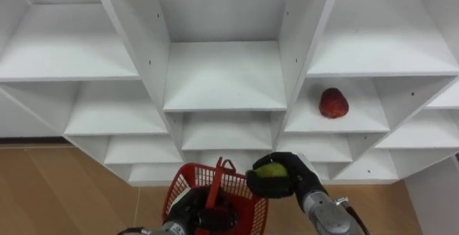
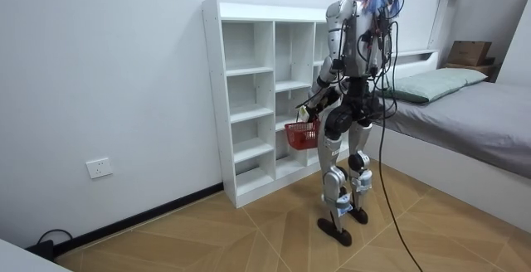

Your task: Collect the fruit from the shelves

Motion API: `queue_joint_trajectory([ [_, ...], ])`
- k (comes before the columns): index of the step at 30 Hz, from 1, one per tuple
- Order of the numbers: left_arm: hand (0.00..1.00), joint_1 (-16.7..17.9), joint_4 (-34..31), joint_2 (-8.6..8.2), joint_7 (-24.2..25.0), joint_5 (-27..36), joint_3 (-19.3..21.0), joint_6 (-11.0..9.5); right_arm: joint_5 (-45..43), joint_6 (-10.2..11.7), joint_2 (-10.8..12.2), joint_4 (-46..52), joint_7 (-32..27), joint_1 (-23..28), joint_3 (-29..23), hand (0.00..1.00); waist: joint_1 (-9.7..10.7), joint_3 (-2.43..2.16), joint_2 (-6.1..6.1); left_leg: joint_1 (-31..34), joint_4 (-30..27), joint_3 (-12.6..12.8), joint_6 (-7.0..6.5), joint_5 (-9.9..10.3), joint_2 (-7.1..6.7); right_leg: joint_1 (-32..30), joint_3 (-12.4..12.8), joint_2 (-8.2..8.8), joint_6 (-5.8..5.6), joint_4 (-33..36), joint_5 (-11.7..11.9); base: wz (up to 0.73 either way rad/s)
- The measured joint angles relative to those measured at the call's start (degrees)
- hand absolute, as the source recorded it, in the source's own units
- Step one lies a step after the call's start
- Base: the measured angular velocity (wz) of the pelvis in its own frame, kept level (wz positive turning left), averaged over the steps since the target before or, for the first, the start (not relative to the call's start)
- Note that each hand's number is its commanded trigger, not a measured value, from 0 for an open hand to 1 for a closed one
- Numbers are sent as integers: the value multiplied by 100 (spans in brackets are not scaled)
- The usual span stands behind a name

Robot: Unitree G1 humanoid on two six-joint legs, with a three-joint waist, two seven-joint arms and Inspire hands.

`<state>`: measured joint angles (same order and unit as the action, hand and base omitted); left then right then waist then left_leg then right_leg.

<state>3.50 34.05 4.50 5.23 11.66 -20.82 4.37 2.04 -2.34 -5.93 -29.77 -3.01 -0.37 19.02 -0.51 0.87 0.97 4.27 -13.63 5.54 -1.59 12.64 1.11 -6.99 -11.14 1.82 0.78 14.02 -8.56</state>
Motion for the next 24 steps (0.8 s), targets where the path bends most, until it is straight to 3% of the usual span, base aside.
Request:
queue_joint_trajectory([
  [6, 100, -80, -145, 4, 3, -1, -181, -22, 14, 54, 95, -204, -96, -150, 174, 100, -78, 44, 72, 31, -88, 47, -1, 3, -5, -19, -12, 14, 16, 85, -47, 1],
  [15, 100, -120, -262, 34, 46, -3, -305, -26, 31, 54, 106, -378, -42, -183, 461, 100, -148, 30, 184, 134, -113, 50, 9, -3, 8, -159, -16, 42, 57, 181, -85, 0],
  [24, 100, -128, -262, 23, 147, 2, -305, -26, 230, 106, 107, -582, -67, -188, 450, 100, -120, 34, 162, 173, -113, 46, 7, -4, -13, -161, -92, 86, 30, 181, -106, 4],
])
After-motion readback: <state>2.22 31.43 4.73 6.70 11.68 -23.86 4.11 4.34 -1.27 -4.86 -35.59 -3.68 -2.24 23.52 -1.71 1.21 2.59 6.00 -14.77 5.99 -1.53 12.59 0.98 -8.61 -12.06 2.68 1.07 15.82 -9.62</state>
